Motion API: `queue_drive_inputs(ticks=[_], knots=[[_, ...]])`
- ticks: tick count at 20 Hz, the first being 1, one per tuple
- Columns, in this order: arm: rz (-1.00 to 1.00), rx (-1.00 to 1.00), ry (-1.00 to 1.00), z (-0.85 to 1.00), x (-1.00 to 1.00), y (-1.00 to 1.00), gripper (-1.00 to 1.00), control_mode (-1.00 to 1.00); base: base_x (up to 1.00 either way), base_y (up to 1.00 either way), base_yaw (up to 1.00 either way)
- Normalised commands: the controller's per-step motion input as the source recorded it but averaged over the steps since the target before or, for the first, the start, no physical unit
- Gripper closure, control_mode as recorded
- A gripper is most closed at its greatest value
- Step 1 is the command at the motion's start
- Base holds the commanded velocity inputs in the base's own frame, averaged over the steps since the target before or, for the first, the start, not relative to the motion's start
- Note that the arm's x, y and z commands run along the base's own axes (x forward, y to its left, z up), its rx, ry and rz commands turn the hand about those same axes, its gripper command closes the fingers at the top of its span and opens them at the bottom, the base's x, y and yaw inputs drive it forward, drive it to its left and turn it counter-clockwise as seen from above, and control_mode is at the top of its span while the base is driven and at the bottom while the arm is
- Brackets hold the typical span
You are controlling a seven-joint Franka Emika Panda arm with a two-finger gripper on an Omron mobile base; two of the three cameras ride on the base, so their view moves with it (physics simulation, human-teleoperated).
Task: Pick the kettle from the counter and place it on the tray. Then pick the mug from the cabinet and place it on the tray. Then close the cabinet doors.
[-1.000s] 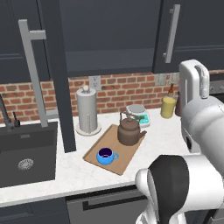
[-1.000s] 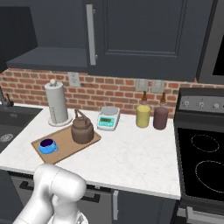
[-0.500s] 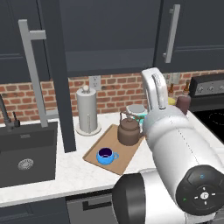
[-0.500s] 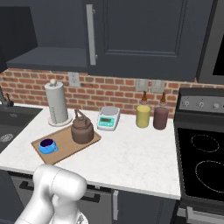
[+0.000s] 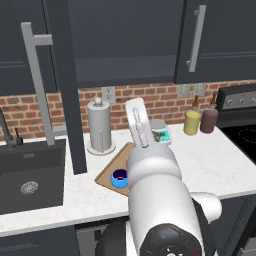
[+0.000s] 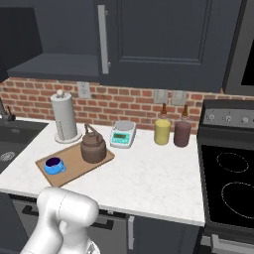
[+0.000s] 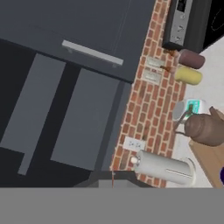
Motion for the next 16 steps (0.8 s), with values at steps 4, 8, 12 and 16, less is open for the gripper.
queue_drive_inputs(ticks=[4,8,12,16], knots=[[0.0,-0.01,-0.08,-0.21,0.0,0.27,1.0,-1.0,0.0,0.0,0.0],[0.0,-0.01,-0.11,-0.18,-0.02,0.29,1.0,-1.0,0.0,0.0,0.0],[0.0,0.0,-0.1,-0.14,-0.01,0.32,1.0,-1.0,0.0,0.0,0.0],[-0.02,0.0,-0.07,-0.15,0.0,0.41,1.0,-1.0,0.0,0.0,0.0]])
